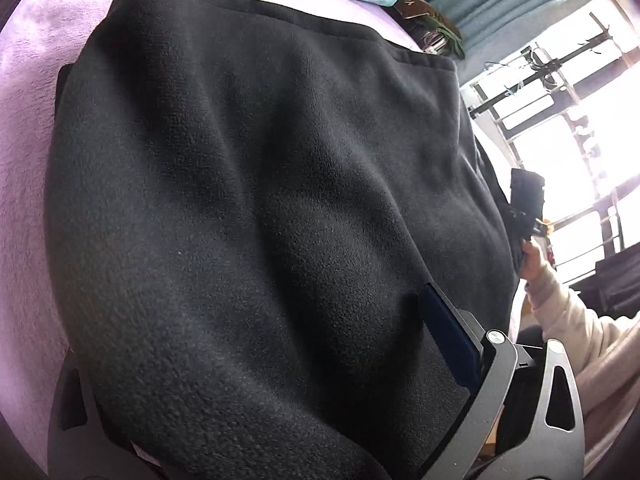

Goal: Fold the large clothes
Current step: 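Close both grippers on the edge of the folded jacket bundle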

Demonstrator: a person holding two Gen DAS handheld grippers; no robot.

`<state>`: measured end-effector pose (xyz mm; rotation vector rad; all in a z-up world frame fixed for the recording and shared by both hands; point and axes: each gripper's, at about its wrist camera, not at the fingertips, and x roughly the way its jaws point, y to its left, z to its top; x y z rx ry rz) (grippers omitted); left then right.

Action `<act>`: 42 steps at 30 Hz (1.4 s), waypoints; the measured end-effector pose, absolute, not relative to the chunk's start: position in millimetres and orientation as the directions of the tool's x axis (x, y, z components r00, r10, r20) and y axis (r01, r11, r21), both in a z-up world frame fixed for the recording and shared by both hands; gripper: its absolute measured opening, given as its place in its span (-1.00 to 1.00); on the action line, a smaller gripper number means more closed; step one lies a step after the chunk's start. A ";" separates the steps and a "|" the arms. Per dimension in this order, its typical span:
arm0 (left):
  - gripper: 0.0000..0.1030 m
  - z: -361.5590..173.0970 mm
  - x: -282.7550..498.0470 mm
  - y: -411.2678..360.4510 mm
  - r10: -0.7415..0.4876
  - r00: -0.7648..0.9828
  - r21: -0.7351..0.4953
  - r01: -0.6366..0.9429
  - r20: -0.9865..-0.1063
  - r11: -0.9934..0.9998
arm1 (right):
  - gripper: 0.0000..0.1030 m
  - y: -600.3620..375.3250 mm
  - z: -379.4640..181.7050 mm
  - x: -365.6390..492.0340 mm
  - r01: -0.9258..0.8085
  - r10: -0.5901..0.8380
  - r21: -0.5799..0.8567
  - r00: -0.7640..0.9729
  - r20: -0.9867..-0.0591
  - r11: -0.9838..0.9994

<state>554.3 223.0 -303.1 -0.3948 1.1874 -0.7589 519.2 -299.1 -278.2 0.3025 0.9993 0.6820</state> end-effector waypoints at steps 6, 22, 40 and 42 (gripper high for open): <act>0.87 -303.5 553.6 220.3 -0.715 0.180 -0.641 0.335 -0.676 0.690 | 0.89 -298.0 -275.8 519.2 -0.375 0.636 0.519 0.354 -0.686 0.768; 0.62 -301.2 558.5 216.4 -0.664 0.158 -0.615 0.270 -0.731 0.741 | 0.74 -312.0 -280.5 523.6 -0.291 0.649 0.580 0.328 -0.686 0.761; 0.22 -304.7 570.1 235.1 -0.669 0.119 -0.642 0.199 -0.734 0.740 | 0.33 -333.5 -291.1 530.1 -0.200 0.738 0.713 0.262 -0.622 0.672; 0.16 -304.0 568.3 235.0 -0.667 0.130 -0.640 0.201 -0.733 0.742 | 0.27 -331.9 -289.1 529.8 -0.208 0.729 0.702 0.265 -0.630 0.682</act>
